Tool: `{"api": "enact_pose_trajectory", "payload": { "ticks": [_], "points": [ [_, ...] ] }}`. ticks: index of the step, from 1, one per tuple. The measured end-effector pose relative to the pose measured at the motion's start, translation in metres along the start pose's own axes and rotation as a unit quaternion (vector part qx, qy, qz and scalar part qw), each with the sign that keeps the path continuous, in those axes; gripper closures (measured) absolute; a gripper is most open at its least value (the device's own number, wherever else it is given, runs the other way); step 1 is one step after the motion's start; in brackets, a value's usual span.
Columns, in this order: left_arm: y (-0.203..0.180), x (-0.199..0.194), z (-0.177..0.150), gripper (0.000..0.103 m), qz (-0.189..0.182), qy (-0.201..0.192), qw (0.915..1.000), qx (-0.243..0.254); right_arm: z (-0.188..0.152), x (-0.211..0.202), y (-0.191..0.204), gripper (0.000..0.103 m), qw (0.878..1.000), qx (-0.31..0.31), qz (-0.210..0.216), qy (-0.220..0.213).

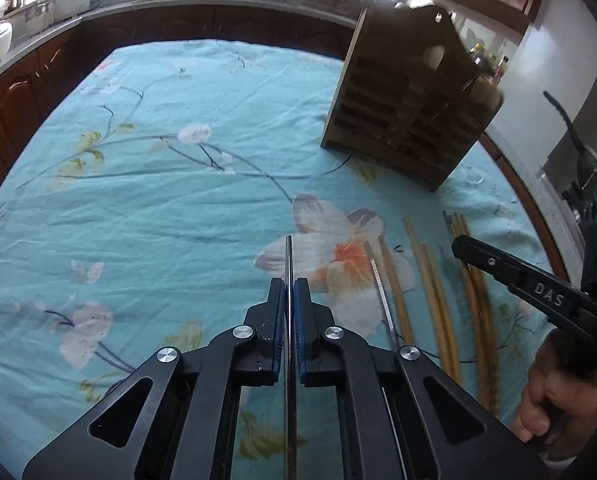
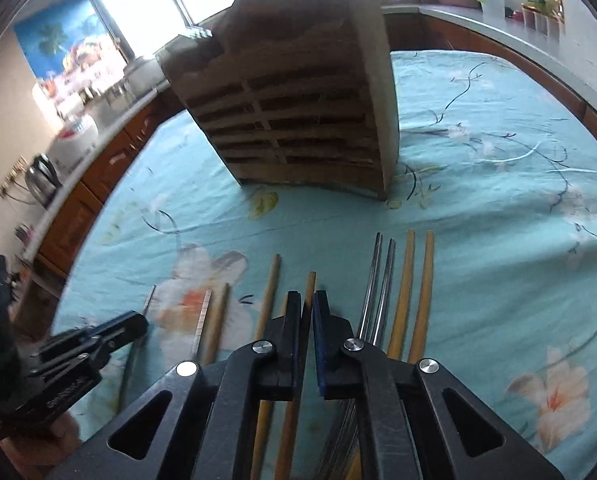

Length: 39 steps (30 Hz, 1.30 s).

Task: Organize utensils
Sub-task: 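Grasp the steel knife with the left tool while the right tool grasps a wooden chopstick, then carry the knife and chopstick over the holder and drop them in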

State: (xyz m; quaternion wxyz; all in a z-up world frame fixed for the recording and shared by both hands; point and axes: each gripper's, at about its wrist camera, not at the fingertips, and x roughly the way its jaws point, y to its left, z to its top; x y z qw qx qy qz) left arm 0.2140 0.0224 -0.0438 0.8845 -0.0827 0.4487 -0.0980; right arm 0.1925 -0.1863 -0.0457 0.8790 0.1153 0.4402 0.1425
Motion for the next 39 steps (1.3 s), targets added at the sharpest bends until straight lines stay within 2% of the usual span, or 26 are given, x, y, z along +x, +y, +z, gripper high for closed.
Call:
{"api": "enact_pose_trajectory", "payload": {
  "ticks": [13,21,28,39],
  "points": [
    [-0.016,-0.089,0.007,0.099,-0.055,-0.081,0.9952,0.007,0.009,-0.089,0.01,0.098,0.996,-0.01,0.027,-0.087],
    [-0.024,-0.136,0.019,0.099,-0.077,-0.133,0.988,0.014,0.021,-0.15,0.014,0.098,0.986,-0.016,0.038,-0.161],
    [-0.029,-0.148,0.028,0.099,-0.076,-0.156,0.9847,0.017,0.033,-0.178,0.013,0.098,0.978,-0.018,0.033,-0.205],
    [-0.034,-0.156,0.051,0.099,-0.076,-0.19,0.9787,0.017,0.047,-0.19,0.009,0.098,0.971,-0.016,0.031,-0.235]
  ]
}}
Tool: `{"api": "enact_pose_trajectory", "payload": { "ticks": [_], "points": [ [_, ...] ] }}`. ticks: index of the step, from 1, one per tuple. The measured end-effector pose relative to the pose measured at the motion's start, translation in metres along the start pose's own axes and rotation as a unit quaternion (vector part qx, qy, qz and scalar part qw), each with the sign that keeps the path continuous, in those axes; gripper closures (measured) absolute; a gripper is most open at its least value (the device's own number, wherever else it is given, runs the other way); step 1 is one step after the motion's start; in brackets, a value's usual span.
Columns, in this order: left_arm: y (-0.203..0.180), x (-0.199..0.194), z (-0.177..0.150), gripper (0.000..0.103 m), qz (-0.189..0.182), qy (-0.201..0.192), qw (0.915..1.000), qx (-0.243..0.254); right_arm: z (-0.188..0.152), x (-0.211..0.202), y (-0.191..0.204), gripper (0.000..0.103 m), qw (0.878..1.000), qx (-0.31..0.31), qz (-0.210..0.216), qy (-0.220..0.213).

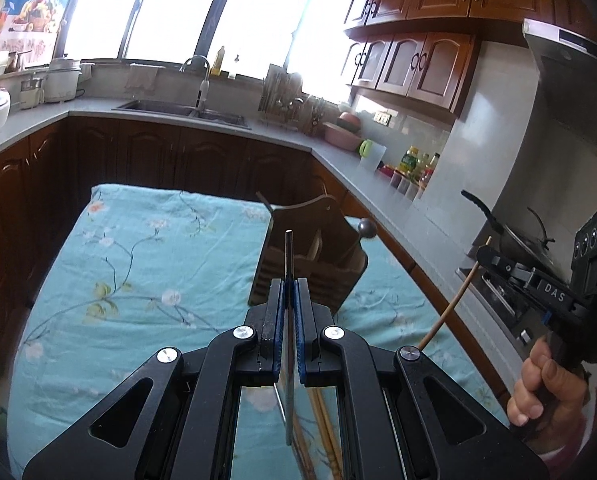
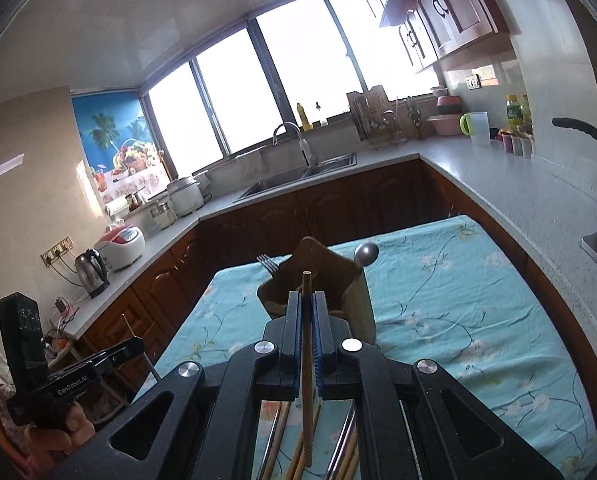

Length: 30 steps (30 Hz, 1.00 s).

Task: Organize utensils
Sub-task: 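Carry the knife and chopstick over the holder and drop them in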

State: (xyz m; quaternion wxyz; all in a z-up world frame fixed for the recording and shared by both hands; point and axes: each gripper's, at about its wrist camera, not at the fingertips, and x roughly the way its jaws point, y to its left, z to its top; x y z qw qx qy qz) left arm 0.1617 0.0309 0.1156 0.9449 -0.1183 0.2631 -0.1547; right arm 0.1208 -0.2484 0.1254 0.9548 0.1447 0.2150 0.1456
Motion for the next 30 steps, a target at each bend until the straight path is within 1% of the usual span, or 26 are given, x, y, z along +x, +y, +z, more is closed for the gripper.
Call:
{"api": "enact_pose_trajectory", "payload": {
  "ticks": [6,13,17,21,23,25,27,30],
  "points": [
    [0.001,0.007,0.026,0.099,0.005,-0.031,0.9994,-0.013,0.014,0.005,0.0,0.098,1.0,-0.003,-0.002,-0.02],
    [-0.001,0.019,0.076,0.099,0.012,-0.088,0.9958,-0.022,0.055,0.016,-0.004,0.098,0.997,0.001,-0.005,-0.071],
    [-0.004,0.036,0.104,0.099,0.009,-0.112,0.9933,-0.027,0.081,0.03,-0.007,0.098,0.995,0.005,-0.013,-0.102],
    [-0.009,0.062,0.127,0.099,0.019,-0.134,0.9904,-0.026,0.102,0.052,-0.01,0.098,0.992,0.004,-0.025,-0.122],
    [-0.01,0.077,0.132,0.099,0.025,-0.139,0.9897,-0.025,0.106,0.062,-0.012,0.098,0.991,0.003,-0.028,-0.13],
    [-0.011,0.093,0.133,0.099,0.031,-0.139,0.9895,-0.024,0.106,0.075,-0.014,0.098,0.991,-0.001,-0.032,-0.129],
    [-0.011,0.113,0.127,0.099,0.044,-0.139,0.9891,-0.02,0.102,0.085,-0.018,0.098,0.992,0.0,-0.031,-0.125],
    [-0.009,0.132,0.109,0.099,0.054,-0.137,0.9889,-0.016,0.084,0.1,-0.024,0.098,0.993,0.0,-0.038,-0.116]
  ]
}}
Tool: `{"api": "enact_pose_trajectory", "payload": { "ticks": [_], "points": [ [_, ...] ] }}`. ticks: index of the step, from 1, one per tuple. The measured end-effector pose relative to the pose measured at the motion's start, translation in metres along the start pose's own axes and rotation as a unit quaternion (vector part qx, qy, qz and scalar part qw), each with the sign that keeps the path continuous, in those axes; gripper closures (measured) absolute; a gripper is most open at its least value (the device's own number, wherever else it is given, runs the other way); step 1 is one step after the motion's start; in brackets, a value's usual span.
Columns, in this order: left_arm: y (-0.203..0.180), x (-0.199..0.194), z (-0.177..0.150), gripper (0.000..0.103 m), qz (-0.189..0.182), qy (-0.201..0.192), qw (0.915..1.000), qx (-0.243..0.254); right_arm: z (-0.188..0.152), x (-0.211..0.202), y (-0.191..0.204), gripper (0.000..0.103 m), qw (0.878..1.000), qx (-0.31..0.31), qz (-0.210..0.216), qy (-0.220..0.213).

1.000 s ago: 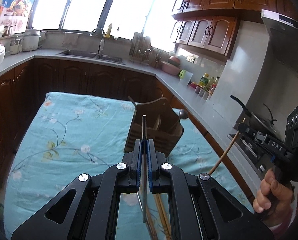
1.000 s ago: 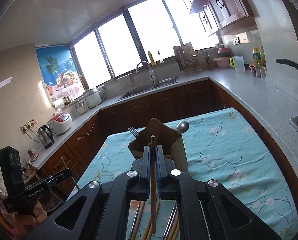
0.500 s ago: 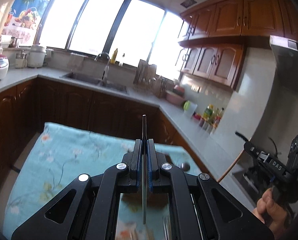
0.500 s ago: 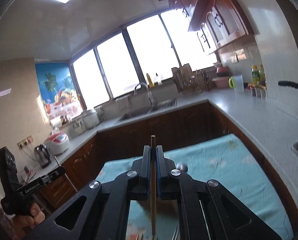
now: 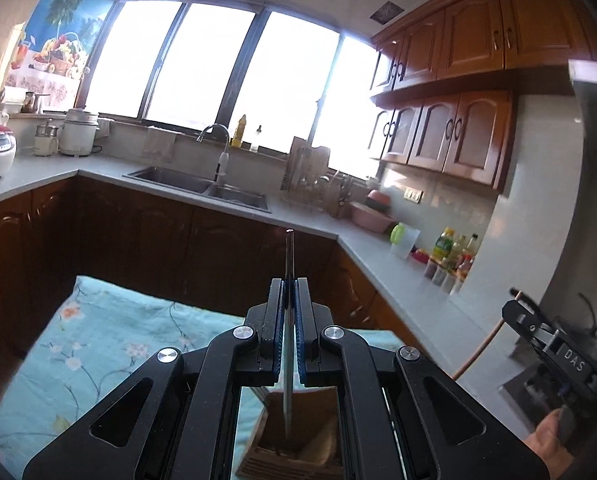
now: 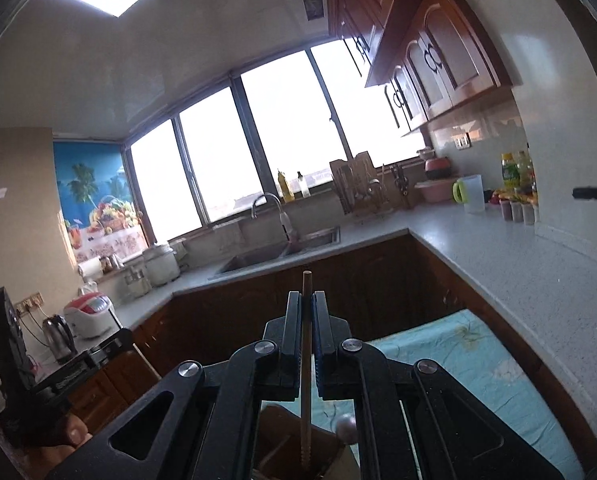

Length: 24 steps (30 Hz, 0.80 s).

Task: Organize utensils
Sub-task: 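Carry the knife and chopstick over the holder and drop them in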

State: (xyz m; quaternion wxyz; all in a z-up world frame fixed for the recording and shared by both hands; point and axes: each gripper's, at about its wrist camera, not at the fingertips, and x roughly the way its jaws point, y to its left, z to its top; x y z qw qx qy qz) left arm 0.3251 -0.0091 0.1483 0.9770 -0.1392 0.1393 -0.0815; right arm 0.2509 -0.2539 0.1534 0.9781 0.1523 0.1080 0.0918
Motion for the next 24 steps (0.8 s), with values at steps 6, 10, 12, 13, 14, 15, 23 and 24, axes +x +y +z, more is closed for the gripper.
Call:
{"api": "enact_pose_trajectory", "payload": {
  "ticks": [6,10,12,13,14,15,23,24],
  "points": [
    [0.003,0.018,-0.03,0.099,-0.005,0.02,0.9998,0.003,-0.032,0.014,-0.017,0.098,1.0,0.016,-0.01,0.017],
    [0.003,0.027,-0.047,0.099,0.001,0.046,0.9987,0.021,-0.046,0.022,-0.026,0.098,0.999,0.027,-0.013,0.042],
    [0.005,0.033,-0.054,0.099,0.0,0.065,0.9977,0.022,-0.051,0.026,-0.029,0.098,0.998,0.029,-0.012,0.056],
    [0.006,0.034,-0.056,0.099,0.005,0.063,0.9977,0.023,-0.054,0.027,-0.028,0.098,0.998,0.029,-0.011,0.061],
    [0.007,0.033,-0.057,0.098,0.007,0.062,0.9977,0.026,-0.055,0.026,-0.028,0.098,0.998,0.027,-0.014,0.06],
    [0.008,0.033,-0.057,0.098,0.006,0.063,0.9976,0.026,-0.055,0.026,-0.028,0.097,0.998,0.025,-0.015,0.064],
    [0.012,0.033,-0.056,0.098,0.003,0.076,0.9968,0.023,-0.052,0.028,-0.03,0.097,0.997,0.03,-0.014,0.074],
    [0.012,0.033,-0.056,0.098,0.003,0.078,0.9967,0.023,-0.052,0.028,-0.03,0.097,0.997,0.031,-0.014,0.075]
  ]
}}
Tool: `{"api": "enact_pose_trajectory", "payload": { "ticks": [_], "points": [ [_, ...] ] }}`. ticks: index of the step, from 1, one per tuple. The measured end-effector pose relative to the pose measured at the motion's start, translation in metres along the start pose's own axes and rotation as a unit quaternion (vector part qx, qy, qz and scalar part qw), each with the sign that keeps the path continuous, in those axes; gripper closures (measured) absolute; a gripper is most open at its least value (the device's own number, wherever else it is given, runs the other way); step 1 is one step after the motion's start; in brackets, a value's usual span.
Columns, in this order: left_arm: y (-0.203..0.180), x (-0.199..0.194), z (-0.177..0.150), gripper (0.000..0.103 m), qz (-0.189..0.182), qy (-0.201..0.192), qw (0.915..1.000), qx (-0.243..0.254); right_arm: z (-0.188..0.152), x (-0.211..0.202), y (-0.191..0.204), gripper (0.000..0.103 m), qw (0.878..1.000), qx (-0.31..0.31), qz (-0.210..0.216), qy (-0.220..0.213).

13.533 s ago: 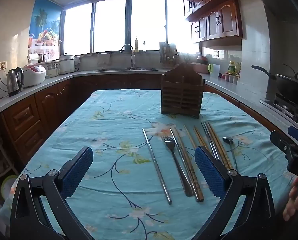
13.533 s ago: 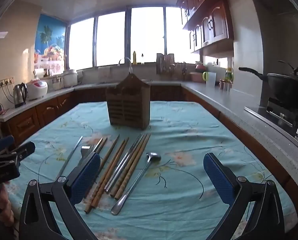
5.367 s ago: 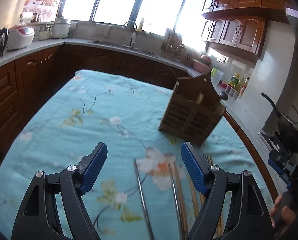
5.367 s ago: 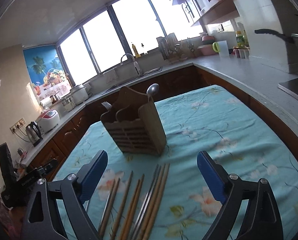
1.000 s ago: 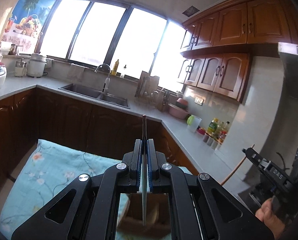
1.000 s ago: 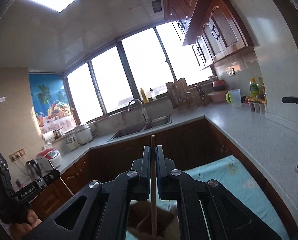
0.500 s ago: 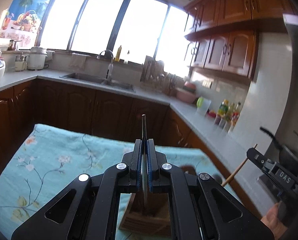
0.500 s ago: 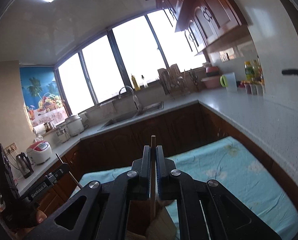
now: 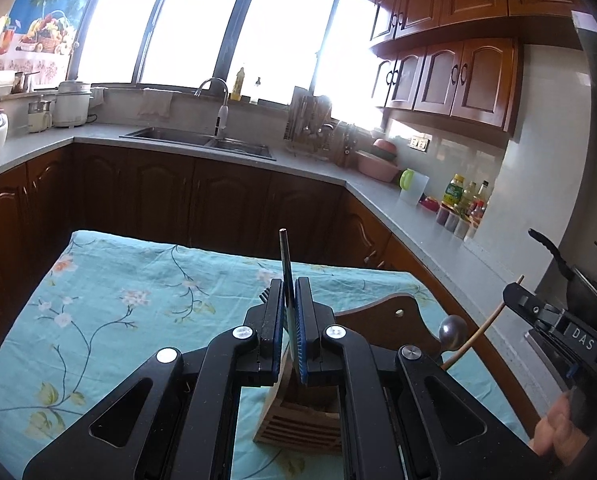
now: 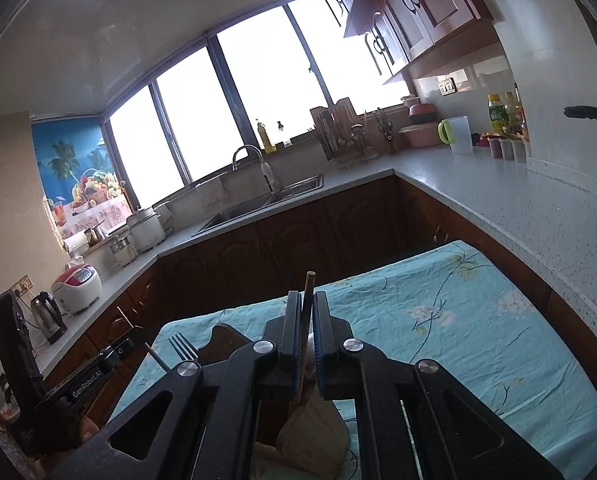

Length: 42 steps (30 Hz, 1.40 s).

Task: Organize utensils
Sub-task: 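Carry the knife and chopstick over the holder and drop them in, then open both tools and return them over the remaining chopsticks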

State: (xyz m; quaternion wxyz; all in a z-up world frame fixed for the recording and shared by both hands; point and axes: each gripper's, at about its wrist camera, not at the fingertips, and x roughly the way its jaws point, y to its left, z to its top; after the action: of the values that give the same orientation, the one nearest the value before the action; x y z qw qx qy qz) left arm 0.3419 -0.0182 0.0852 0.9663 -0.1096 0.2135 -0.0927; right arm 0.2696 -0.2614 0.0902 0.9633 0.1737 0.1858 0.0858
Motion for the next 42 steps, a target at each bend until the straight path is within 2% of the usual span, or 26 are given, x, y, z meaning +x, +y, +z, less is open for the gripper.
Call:
{"api": "enact_pose_trajectory", "payload": {
  "ticks": [4,6,7,8,9,10,11,12,13,15,21,30,35,42],
  "points": [
    [0.004,-0.001,0.004,0.095,-0.004,0.012,0.9999,-0.011,0.001,0.001,-0.003,0.092,1.0,0.008,0.004,0.005],
    [0.005,-0.005,0.005,0.085,-0.003,0.015,0.9998,-0.014,0.002,-0.003,-0.004,0.09,1.0,0.012,0.005,0.003],
    [0.006,-0.008,0.005,0.076,-0.003,0.013,0.9998,-0.015,0.002,-0.005,-0.005,0.085,1.0,0.014,0.006,0.001],
    [0.007,-0.012,0.004,0.069,-0.004,0.011,0.9998,-0.017,0.003,-0.01,-0.006,0.077,1.0,0.018,0.01,-0.002],
    [0.008,-0.016,0.004,0.065,-0.003,0.01,0.9998,-0.019,0.004,-0.015,-0.007,0.055,0.999,0.027,0.016,-0.007],
    [0.01,-0.021,0.003,0.049,0.002,0.012,0.9997,-0.022,0.004,-0.021,-0.009,0.038,0.999,0.035,0.022,-0.015],
    [0.011,-0.026,0.002,0.034,0.005,0.01,0.9996,-0.027,0.003,-0.028,-0.01,0.032,0.999,0.039,0.023,-0.024],
    [0.013,-0.035,0.0,0.029,0.005,0.001,0.9994,-0.033,0.002,-0.037,-0.012,0.022,0.998,0.043,0.024,-0.035],
    [0.016,-0.046,-0.004,0.024,0.006,-0.01,0.9992,-0.037,-0.001,-0.045,-0.014,0.018,0.998,0.047,0.025,-0.041],
    [0.02,-0.058,-0.01,0.019,0.015,-0.01,0.9991,-0.04,-0.008,-0.058,-0.017,0.015,0.997,0.056,0.03,-0.04],
    [0.034,-0.098,-0.049,0.018,0.023,0.011,0.9986,-0.046,-0.048,-0.098,-0.026,0.01,0.997,0.064,0.028,-0.022],
    [0.047,-0.149,-0.118,0.018,0.036,0.056,0.9955,-0.068,-0.106,-0.146,-0.039,0.01,0.997,0.068,0.005,0.024],
    [0.043,-0.164,-0.145,0.018,0.039,0.079,0.9939,-0.066,-0.125,-0.158,-0.039,0.01,0.997,0.057,-0.011,0.043],
    [0.035,-0.172,-0.165,0.018,0.046,0.101,0.992,-0.059,-0.146,-0.169,-0.036,0.01,0.997,0.044,-0.019,0.059]
  ]
}}
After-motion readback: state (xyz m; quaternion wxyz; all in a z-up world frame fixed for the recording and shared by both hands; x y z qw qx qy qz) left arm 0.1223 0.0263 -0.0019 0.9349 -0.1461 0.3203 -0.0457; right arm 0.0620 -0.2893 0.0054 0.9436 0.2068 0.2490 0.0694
